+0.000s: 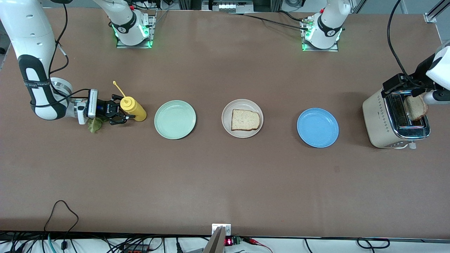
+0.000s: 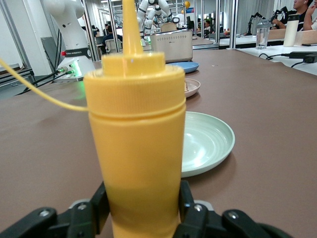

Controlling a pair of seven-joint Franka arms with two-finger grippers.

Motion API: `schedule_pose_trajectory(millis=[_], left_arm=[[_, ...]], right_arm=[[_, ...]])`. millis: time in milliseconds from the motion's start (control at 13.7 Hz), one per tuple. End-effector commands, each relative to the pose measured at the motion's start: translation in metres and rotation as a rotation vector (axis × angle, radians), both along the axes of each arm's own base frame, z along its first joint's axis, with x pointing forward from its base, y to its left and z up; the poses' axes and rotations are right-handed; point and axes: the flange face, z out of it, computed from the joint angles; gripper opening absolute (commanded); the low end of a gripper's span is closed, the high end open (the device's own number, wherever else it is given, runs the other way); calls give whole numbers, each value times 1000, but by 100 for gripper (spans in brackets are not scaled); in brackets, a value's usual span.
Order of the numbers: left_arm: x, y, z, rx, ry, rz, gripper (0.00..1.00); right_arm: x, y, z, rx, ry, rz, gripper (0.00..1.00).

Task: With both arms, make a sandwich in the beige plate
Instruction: 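Return the yellow bottle beside the lettuce with the right gripper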

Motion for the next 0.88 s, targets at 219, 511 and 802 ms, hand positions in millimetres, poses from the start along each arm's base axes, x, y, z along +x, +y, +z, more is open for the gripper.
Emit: schedule_pose_trajectory(millis=[219, 511, 802], left_arm=[[-3, 1, 12, -12, -6, -11, 100], [-4, 3, 11, -13, -3, -8, 100], [-4, 4, 11, -13, -3, -6, 100]], right_arm=[[11, 2, 12, 34, -16, -4, 100], [37, -1, 53, -5, 57, -13, 100], [58, -4, 119, -91, 155, -12, 100]])
